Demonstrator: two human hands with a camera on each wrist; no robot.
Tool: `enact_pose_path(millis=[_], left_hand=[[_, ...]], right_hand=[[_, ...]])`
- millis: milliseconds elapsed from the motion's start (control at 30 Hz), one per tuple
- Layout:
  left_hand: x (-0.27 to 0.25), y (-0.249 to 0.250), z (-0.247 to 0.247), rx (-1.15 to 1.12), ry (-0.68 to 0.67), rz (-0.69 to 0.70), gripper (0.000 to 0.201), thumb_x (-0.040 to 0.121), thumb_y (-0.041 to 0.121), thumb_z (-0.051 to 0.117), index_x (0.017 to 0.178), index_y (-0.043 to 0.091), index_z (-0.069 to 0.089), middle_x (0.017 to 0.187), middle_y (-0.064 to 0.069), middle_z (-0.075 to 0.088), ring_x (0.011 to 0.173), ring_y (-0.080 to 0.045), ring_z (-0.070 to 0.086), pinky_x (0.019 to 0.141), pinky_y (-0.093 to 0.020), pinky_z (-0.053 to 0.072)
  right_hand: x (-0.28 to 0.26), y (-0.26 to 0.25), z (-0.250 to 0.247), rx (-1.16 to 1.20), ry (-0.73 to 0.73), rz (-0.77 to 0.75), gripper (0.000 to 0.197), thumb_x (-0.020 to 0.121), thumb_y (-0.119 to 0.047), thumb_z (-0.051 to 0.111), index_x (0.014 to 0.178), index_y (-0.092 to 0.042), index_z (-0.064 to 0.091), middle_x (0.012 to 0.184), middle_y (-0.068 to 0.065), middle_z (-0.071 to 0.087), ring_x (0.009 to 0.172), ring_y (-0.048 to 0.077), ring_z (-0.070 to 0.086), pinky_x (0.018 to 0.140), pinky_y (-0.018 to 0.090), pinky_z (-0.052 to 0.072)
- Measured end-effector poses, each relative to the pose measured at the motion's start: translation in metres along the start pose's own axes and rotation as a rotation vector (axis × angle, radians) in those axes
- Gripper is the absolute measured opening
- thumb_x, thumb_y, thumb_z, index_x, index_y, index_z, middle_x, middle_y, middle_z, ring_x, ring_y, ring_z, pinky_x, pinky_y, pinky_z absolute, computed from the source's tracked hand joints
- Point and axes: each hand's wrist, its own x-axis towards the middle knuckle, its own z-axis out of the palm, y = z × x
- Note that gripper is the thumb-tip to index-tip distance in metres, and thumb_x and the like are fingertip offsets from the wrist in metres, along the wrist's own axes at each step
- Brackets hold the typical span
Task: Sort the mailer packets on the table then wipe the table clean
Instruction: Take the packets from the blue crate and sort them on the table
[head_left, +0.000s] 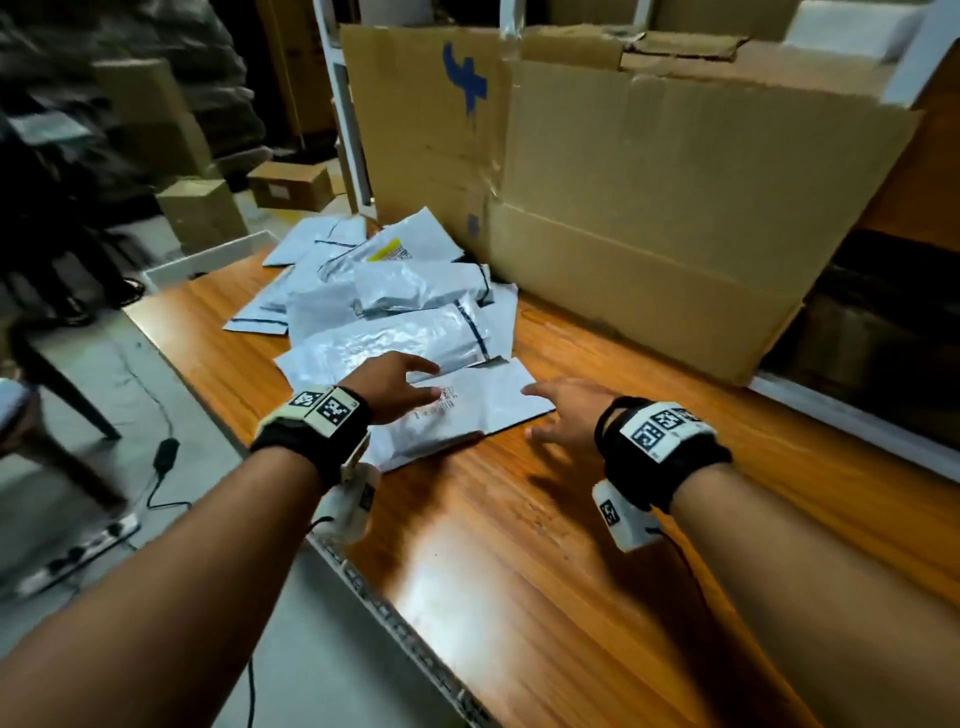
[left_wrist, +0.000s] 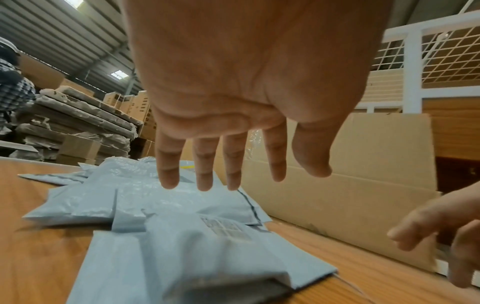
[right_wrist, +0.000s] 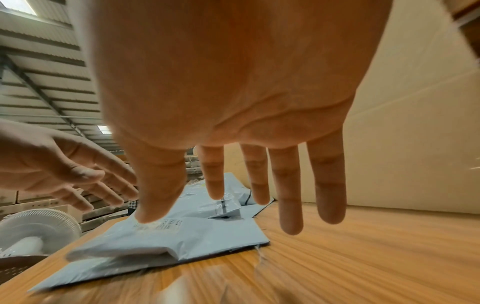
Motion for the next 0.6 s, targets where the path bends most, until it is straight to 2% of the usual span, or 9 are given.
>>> enact_pose_path(millis=[133,200,267,300,367,433,533,600], left_hand=[[0.048,-0.026,-0.007,0.144,-0.046,-0.036,0.044,0.092,0.035,0.060,0.135,0.030,0.052,0.141,-0.008,0.051,0.127,-0.026,0.047,0.103,-0.029,0.035],[0.066,-0.035,-0.008,0.257,-0.056,-0.067,0.053,0.090,0.037,0.061,0.141,0.037,0.043,0.153,-0.007,0.033,0.137,-0.028,0.034,0.110,-0.042,0.032],[0.078,-0.042,-0.007,0.378,-0.070,-0.077,0.062,0.089,0.038,0.061,0.144,0.044,0.033,0.157,-0.006,0.019,0.142,-0.032,0.020,0.111,-0.053,0.028],[0.084,-0.044,-0.006,0.412,-0.073,-0.078,0.065,0.088,0.038,0.062,0.144,0.047,0.030,0.156,-0.007,0.019,0.142,-0.034,0.019,0.109,-0.055,0.028],[0.093,-0.052,-0.005,0.424,-0.090,-0.077,0.069,0.085,0.038,0.065,0.142,0.050,0.029,0.147,-0.011,0.028,0.135,-0.037,0.027,0.104,-0.055,0.035],[0.098,-0.061,-0.001,0.406,-0.117,-0.062,0.068,0.085,0.036,0.062,0.142,0.051,0.027,0.140,-0.011,0.033,0.128,-0.038,0.034,0.099,-0.051,0.040],[0.098,-0.071,0.002,0.438,-0.046,0.008,0.049,0.092,0.044,0.046,0.137,0.051,0.030,0.132,-0.009,0.041,0.121,-0.039,0.040,0.092,-0.049,0.042],[0.097,-0.077,0.001,0.458,-0.006,0.071,0.038,0.092,0.043,0.044,0.128,0.047,0.038,0.121,-0.007,0.046,0.114,-0.038,0.045,0.085,-0.048,0.045]], right_hand=[[0.052,-0.023,0.009,0.017,0.020,-0.074,0.072,0.086,-0.055,0.059,0.147,-0.037,0.028,0.152,0.008,0.031,0.135,0.030,0.036,0.109,0.040,0.035],[0.067,-0.040,0.013,0.011,0.013,-0.109,0.078,0.081,-0.059,0.063,0.147,-0.041,0.025,0.156,0.004,0.025,0.137,0.032,0.033,0.109,0.045,0.034],[0.077,-0.057,0.022,0.016,0.010,-0.142,0.088,0.074,-0.062,0.069,0.146,-0.041,0.024,0.152,0.003,0.028,0.134,0.033,0.036,0.105,0.047,0.038],[0.081,-0.063,0.027,0.030,0.002,-0.149,0.093,0.069,-0.064,0.071,0.146,-0.042,0.023,0.149,0.003,0.030,0.132,0.033,0.037,0.103,0.047,0.040],[0.088,-0.072,0.035,0.055,-0.030,-0.115,0.106,0.061,-0.064,0.077,0.146,-0.047,0.015,0.149,0.004,0.027,0.132,0.034,0.035,0.102,0.050,0.041],[0.091,-0.076,0.040,0.032,-0.058,-0.072,0.113,0.059,-0.058,0.081,0.145,-0.052,0.008,0.149,0.005,0.025,0.132,0.034,0.035,0.102,0.051,0.042],[0.091,-0.081,0.036,0.005,-0.048,-0.011,0.110,0.060,-0.043,0.086,0.143,-0.053,0.014,0.139,0.006,0.033,0.127,0.033,0.040,0.099,0.046,0.045],[0.088,-0.086,0.032,0.064,-0.028,0.022,0.096,0.067,-0.031,0.080,0.141,-0.050,0.022,0.134,0.004,0.037,0.124,0.032,0.044,0.097,0.043,0.046]])
